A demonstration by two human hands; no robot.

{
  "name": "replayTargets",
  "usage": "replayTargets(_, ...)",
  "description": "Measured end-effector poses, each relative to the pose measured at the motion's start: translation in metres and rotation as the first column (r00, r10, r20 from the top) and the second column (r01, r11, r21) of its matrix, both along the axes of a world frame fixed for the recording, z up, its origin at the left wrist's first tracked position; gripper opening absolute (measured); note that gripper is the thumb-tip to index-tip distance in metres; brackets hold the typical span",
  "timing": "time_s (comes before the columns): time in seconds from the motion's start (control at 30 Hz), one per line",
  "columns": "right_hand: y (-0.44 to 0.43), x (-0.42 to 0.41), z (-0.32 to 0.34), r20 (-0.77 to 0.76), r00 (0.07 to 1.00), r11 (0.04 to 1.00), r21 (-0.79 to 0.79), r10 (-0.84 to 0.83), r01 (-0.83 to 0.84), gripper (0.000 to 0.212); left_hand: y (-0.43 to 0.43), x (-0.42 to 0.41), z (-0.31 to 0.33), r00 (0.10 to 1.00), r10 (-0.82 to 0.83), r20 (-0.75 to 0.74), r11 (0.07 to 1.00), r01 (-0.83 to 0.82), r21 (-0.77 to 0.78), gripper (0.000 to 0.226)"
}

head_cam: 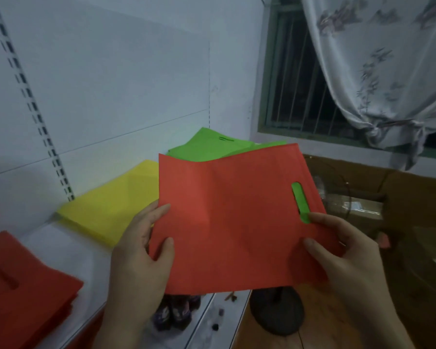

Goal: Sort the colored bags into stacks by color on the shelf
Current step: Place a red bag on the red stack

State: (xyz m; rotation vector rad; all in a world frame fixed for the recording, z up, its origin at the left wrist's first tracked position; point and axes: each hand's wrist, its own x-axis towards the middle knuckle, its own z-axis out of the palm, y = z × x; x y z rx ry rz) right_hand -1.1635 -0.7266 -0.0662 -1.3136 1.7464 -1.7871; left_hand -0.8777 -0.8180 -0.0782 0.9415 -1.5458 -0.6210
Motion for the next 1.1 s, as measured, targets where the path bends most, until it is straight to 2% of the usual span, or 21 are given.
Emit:
replayTargets(0.17, -0.088, -0.045, -0.006, 0.02, 0.996, 0.997, -0.005, 0.082, -0.082, 0.047, -0.057, -0.045, -0.002, 0.971, 0.163, 0.172, 0.985, -0.152, -0.075, 0.057)
replayTargets(0.4, -0.262, -0.13, 0.0, 0.004, 0.966, 0.966, -0.025, 0.258, -0.258, 0.045, -0.152, -0.123, 0.004, 0.892, 0.38, 0.243, 0.925, -0.364, -0.109, 0.05)
replayTargets(0.53, -0.358, -0.164, 0.003, 0.01, 0.942, 0.942, 0.012, 0.334, -0.335, 0.041, -0.207, -0.157, 0.008, 0.843, 0.472, 0.258, 0.878, -0.476, -0.048, 0.048)
replayTargets(0.87, -0.514, -0.186, 0.008, -0.171, 0.902, 0.918, 0.086, 0.396, -0.387, 0.039, -0.299, -0.202, 0.011, 0.733, 0.588, 0.342, 0.768, -0.638, 0.048, 0.053)
replayTargets(1.1, -0.564, -0.178, 0.01, -0.31, 0.863, 0.917, 0.156, 0.399, -0.368, 0.04, -0.326, -0.213, 0.01, 0.641, 0.607, 0.47, 0.71, -0.703, 0.041, 0.031)
